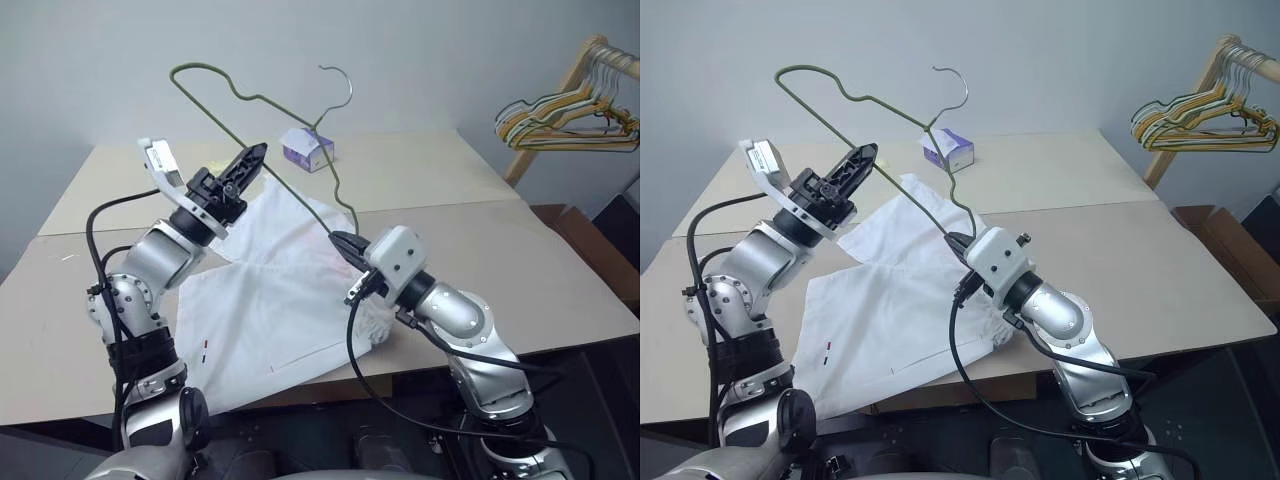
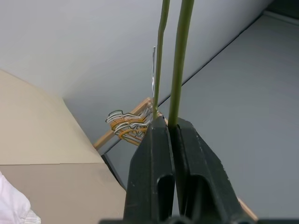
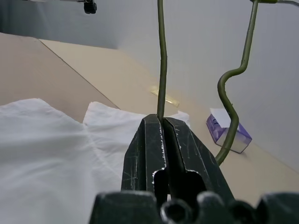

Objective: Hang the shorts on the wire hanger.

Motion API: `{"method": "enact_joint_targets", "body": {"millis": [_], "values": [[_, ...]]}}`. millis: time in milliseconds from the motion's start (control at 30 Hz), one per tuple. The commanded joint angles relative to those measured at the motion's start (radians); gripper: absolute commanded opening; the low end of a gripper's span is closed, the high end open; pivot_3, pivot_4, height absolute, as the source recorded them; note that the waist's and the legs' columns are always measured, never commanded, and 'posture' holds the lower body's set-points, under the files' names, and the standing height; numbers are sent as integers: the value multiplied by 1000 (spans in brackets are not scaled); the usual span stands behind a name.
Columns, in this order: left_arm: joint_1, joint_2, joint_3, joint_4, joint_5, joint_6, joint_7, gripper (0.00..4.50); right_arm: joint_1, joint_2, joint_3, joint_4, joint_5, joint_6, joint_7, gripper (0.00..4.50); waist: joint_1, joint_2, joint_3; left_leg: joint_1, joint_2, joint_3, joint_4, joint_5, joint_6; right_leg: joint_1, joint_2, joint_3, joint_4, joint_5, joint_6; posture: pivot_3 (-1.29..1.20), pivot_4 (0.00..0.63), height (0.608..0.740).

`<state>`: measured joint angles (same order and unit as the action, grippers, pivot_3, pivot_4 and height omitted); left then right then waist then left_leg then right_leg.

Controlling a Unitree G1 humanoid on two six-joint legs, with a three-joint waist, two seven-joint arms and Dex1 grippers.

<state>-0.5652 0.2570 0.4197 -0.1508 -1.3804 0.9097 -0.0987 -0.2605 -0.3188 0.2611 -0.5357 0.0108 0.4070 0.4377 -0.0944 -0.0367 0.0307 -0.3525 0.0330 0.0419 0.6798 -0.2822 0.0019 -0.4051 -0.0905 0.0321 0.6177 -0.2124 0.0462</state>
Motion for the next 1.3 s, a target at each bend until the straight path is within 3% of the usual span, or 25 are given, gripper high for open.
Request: {"method": "enact_joint_targets", "body": {"millis": [33, 167, 267, 400, 500, 600, 733, 900, 1100, 1300], "values": [[12, 56, -73, -67, 100, -37, -102, 80, -32, -15, 0, -7, 0, 34, 20, 0, 0, 0, 0, 0, 0, 0, 0, 0, 0, 0, 0, 0, -1, 0, 0, -60, 0, 740], [32, 119, -135, -100, 205, -83, -227, 0, -47, -41, -23, -46, 36, 33, 64, 1116, -1, 0, 0, -1, 0, 0, -1, 0, 0, 1, 0, -1, -4, 1, 0, -62, 0, 740], [19, 144, -136, -79, 247, -118, -293, 0, -89, -49, -104, -93, 158, 104, 118, 2158, -1, 0, 0, -1, 0, 0, -1, 0, 0, 1, 0, -1, -4, 1, 0, -65, 0, 740], [-3, 196, -122, -37, 274, -158, -435, 0, -192, -95, -300, -83, 500, 399, 211, 3604, -1, 0, 0, -1, 1, 0, -1, 0, 0, 1, 0, -2, -4, 1, 0, -74, 0, 740], [7, 270, -116, -37, 305, -223, -655, 0, -288, -171, -455, 30, 806, 597, 316, 4475, -2, 1, 1, -1, 1, 0, -1, 0, 0, 1, 0, -3, -5, 2, 0, -79, 0, 740], [3, 343, -77, -15, 242, -218, -866, 0, -349, -301, -476, 142, 974, 718, 489, 4475, -3, 2, 1, -2, 1, 0, -2, 0, 0, 1, 0, -3, -7, 1, -1, -82, 0, 740], [-42, 372, -25, 57, 169, -190, -970, 0, -387, -377, -395, 240, 1012, 750, 621, 4475, -3, 2, 1, -2, 2, 0, -3, -1, 2, 1, 1, -4, -7, 0, -1, -80, 0, 740], [-67, 345, 9, 74, 133, -202, -990, 0, -411, -345, -236, 333, 901, 698, 633, 4475, -6, 2, 1, -2, 3, 0, -2, -1, 2, 1, 1, -4, -6, 0, 0, -85, 0, 740], [-39, 320, 1, 33, 128, -203, -1000, 0, -472, -223, -202, 430, 871, 694, 575, 4475, -5, 2, 1, -3, 2, 0, -1, -1, 2, 0, 1, -3, -6, 1, 1, -83, 0, 740], [-38, 300, -11, 19, 136, -205, -990, 0, -538, -171, -219, 466, 878, 710, 557, 4475, -2, 2, 1, -4, 2, 0, -1, -1, 2, 0, 1, -4, -6, 1, 1, -78, 0, 740]]}}
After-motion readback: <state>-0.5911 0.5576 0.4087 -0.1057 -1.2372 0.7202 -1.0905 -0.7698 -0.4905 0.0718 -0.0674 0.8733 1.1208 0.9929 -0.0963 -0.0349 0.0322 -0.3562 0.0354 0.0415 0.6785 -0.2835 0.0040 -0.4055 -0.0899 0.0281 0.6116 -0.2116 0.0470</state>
